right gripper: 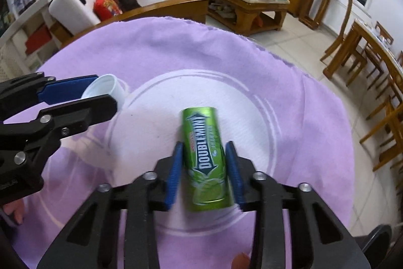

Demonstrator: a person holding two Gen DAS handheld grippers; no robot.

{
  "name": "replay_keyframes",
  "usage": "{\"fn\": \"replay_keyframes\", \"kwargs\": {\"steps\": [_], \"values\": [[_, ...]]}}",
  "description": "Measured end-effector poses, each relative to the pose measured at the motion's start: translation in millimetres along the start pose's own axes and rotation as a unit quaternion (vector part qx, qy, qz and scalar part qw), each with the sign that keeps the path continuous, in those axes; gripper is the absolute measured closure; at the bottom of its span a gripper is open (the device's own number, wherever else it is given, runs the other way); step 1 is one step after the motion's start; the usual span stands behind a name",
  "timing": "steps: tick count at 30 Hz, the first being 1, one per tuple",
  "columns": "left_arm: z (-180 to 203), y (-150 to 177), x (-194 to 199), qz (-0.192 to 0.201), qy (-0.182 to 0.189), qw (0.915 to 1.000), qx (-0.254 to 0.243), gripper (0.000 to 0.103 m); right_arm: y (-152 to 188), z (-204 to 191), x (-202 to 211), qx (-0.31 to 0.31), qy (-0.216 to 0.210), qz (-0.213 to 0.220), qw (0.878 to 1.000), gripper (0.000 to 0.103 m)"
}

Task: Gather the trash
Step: 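Grasp the white cup with the left tool while the right tool grasps the green gum box, then carry the white cup and gum box over the bin and release both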

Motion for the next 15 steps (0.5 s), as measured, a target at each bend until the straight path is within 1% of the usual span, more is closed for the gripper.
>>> {"fn": "replay_keyframes", "kwargs": {"steps": [3,6,8,10,12,15], "values": [[2,1,-1,0.001,0.004,1.0,-0.007,0.068,11,3,13,-0.042,-0.021,0.017,0.999,0.071],[15,2,0,0.011,0.017,0.9995,-0.023,0.068,27,15,39,-0.097,-0.039,0.054,0.993,0.071],[23,5,-1,0.011,0.034,0.9988,-0.032,0.068,46,30,63,-0.141,-0.045,0.086,0.985,0.071],[37,8,-2,0.01,0.047,0.9979,-0.044,0.068,65,42,84,-0.171,-0.043,0.108,0.978,0.071],[57,13,2,0.016,0.064,0.9959,-0.062,0.068,85,57,106,-0.195,-0.039,0.129,0.971,0.071],[94,19,16,0.036,0.085,0.9906,-0.101,0.068,120,78,143,-0.229,-0.03,0.159,0.96,0.071]]}}
Point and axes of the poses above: each gripper's, at about its wrist camera, not at the fingertips, and x roughly against the way its jaws point, z to its right, y to its underside, the point moved 3 cm from there along -x, roughly the way its jaws point, and after that the axes turned 1 degree about x, right-handed, at the moved point
